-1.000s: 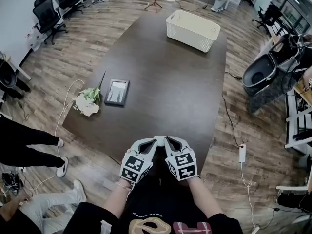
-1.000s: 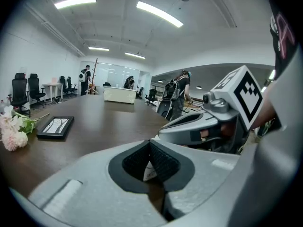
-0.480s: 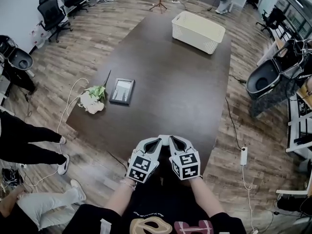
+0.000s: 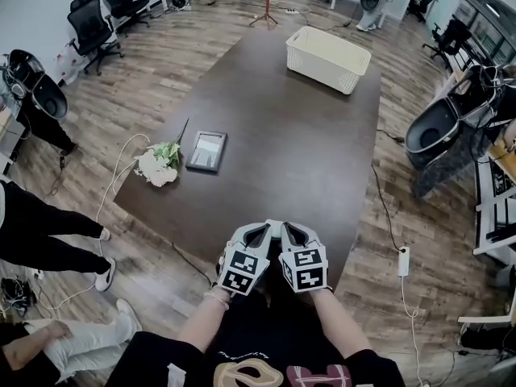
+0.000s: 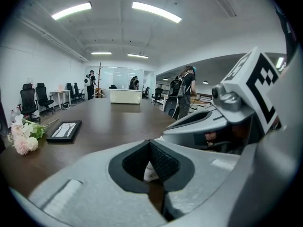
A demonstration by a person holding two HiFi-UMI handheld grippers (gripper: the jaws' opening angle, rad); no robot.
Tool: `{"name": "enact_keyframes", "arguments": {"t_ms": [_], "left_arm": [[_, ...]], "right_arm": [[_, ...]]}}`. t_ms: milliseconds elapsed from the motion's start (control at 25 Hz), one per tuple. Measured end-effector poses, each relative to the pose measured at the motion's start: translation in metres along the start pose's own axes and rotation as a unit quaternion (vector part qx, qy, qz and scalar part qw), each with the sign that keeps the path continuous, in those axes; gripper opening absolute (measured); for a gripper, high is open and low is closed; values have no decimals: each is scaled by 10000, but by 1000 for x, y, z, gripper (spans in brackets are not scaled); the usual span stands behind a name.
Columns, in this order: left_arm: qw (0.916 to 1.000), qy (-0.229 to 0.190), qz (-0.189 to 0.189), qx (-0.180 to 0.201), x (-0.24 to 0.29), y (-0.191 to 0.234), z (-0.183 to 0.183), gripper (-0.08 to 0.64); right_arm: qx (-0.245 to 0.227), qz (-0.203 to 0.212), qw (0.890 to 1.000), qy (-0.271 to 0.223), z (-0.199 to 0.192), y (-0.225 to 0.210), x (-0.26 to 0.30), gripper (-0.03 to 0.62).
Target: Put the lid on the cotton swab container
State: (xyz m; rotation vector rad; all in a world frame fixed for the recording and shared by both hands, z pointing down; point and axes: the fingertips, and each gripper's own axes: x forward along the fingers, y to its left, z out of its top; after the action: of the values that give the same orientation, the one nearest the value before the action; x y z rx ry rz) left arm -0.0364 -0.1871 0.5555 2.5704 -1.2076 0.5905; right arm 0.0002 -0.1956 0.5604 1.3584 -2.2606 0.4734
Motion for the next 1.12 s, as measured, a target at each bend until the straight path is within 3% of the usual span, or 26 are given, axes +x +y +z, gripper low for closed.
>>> {"name": "enact_keyframes", "arguments": {"t_ms": [120, 320, 560, 640, 760, 800, 1000, 1120], "left_arm": [[10000, 19, 17, 3, 0, -1, -1, 6], [9999, 109, 44, 35, 0, -3, -2, 6], [10000, 38, 29, -37, 0, 1, 1, 6], [9994, 0, -156, -315, 0, 1, -1, 6], [9918, -134, -713, -1056, -2, 5, 0, 6], [9907, -112, -772, -1115, -5, 6, 0, 8], [9960, -240, -481, -720, -29, 9, 11, 6], [9945, -410, -665, -703, -45, -2, 12, 8]], "right_arm": [[-19, -137, 9999, -65, -1, 2, -2, 8], [354, 156, 9991, -164, -5, 13, -13, 8], [417, 7, 9986, -332, -6, 14, -12, 7], [371, 96, 9988, -310, -8, 15, -11, 8], [704, 624, 9955, -141, -8, 15, -11, 8], [813, 736, 9939, -98, -8, 13, -14, 8], [1788, 747, 9778, -801, 16, -6, -45, 8], [1820, 619, 9773, -893, 11, -6, -60, 8]]}}
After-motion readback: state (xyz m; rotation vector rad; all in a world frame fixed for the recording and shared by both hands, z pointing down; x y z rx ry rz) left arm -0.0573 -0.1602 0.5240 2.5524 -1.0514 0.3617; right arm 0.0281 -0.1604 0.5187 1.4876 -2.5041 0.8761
